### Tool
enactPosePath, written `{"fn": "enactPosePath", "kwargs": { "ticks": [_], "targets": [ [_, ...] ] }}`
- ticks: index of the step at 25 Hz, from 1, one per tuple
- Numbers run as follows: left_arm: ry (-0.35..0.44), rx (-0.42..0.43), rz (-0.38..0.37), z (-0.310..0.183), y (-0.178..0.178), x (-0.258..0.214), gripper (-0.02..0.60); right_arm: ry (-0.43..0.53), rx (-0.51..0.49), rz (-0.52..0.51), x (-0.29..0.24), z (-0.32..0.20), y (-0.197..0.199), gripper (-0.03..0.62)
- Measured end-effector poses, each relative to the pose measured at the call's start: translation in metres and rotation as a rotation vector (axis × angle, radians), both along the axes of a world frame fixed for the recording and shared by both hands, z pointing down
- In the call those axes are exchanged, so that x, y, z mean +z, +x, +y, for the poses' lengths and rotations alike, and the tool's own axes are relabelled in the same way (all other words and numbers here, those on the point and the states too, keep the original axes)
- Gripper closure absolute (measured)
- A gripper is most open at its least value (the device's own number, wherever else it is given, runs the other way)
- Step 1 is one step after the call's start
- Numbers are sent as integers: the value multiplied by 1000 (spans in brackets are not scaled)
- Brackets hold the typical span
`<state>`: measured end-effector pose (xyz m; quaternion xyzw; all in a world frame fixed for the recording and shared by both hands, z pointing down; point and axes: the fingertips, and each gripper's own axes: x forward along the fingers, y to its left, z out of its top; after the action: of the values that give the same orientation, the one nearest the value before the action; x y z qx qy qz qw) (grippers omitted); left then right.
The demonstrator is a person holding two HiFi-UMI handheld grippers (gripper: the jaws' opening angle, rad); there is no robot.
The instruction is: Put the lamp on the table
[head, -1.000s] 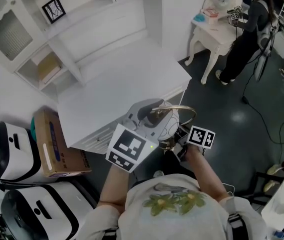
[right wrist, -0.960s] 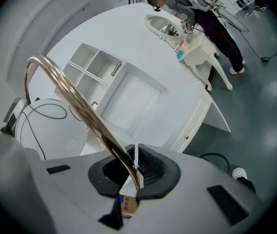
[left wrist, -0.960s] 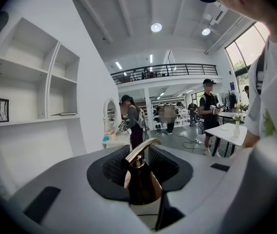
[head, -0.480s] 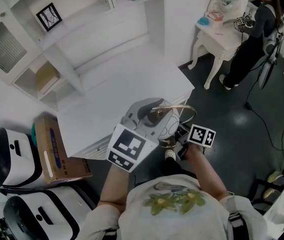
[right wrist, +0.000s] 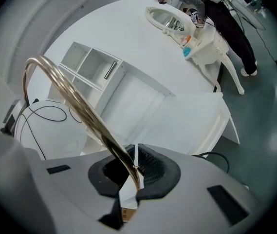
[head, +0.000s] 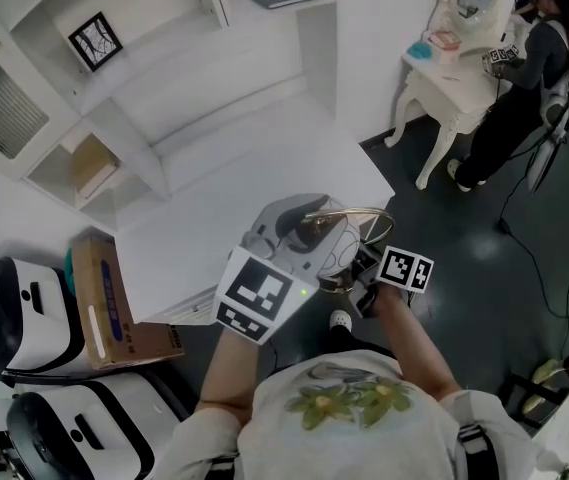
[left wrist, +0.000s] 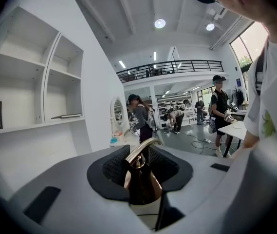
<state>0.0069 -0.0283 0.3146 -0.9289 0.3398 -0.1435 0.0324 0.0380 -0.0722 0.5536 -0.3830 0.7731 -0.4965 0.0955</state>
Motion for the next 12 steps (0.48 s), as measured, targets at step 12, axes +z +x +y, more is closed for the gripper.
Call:
{"fn": "enactPosePath", "kwargs": {
  "ticks": [12],
  "targets": [
    [17, -77, -5, -56, 11, -5, 443, 6, -77, -6, -5, -59, 7, 549]
  ]
}}
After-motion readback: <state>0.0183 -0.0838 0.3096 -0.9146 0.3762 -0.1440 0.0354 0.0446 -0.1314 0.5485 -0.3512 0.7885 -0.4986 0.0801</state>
